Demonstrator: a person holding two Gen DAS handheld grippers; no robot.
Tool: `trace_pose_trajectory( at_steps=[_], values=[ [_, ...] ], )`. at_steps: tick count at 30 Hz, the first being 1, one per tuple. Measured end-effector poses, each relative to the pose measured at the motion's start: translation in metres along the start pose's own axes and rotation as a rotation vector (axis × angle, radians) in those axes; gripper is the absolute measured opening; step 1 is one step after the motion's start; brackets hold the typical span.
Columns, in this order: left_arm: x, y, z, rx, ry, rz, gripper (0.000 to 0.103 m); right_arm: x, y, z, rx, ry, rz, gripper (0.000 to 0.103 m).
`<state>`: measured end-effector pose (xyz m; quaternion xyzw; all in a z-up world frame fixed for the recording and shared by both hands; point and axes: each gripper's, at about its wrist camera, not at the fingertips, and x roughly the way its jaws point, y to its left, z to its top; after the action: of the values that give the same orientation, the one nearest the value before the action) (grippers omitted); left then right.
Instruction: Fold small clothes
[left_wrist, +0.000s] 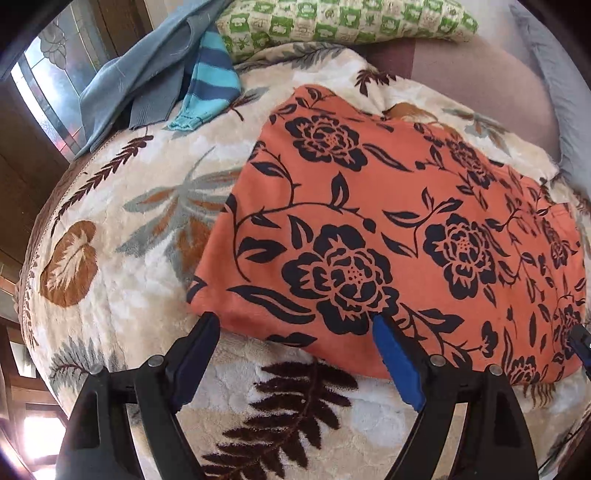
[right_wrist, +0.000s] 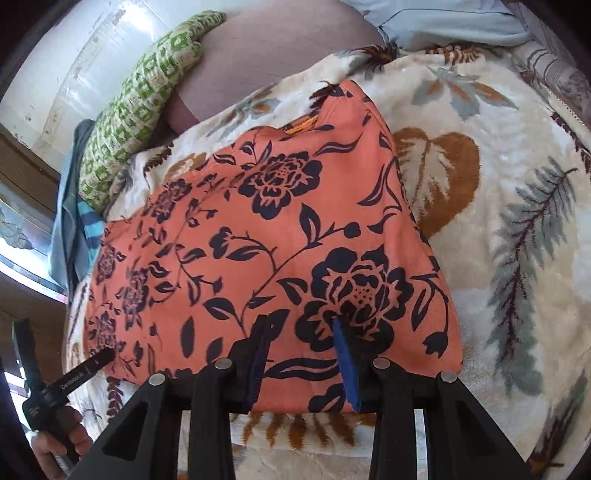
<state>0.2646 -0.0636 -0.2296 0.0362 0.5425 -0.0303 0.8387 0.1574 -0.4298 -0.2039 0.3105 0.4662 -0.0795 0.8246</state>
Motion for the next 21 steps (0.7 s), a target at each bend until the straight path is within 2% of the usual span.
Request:
trace_pose_trajectory(
  at_steps=[4,7,8,9,12,14,17,21],
  values=[
    [-0.038,0.022,0.0,-0.011,-0.101,-0.029,0.085,-0.023,0.022,-0.004,-0.066,-0.112,0.053,0.039],
    [-0.062,0.042,-0.006,-0.021,-0.175,-0.037,0.085,-0.029,0.04,-0.011,-0.095,-0.134,0.108,0.039],
    [-0.07,0.045,-0.009,-0.018,-0.198,-0.034,0.085,-0.03,0.047,-0.013,-0.105,-0.138,0.115,0.042],
    [-0.073,0.048,-0.012,-0.012,-0.215,-0.027,0.086,-0.03,0.054,-0.016,-0.116,-0.145,0.114,0.054],
    [-0.074,0.047,-0.017,0.022,-0.228,-0.009,0.087,-0.024,0.075,-0.023,-0.183,-0.153,0.088,0.056],
    [-0.069,0.041,-0.019,0.048,-0.224,0.008,0.087,-0.013,0.084,-0.028,-0.22,-0.126,0.052,0.056],
    [-0.059,0.027,-0.02,0.083,-0.24,0.047,0.087,0.002,0.087,-0.032,-0.23,-0.08,0.027,0.056],
    [-0.048,0.007,-0.018,0.122,-0.259,0.08,0.087,0.011,0.083,-0.034,-0.248,-0.072,-0.033,0.056]
  ],
)
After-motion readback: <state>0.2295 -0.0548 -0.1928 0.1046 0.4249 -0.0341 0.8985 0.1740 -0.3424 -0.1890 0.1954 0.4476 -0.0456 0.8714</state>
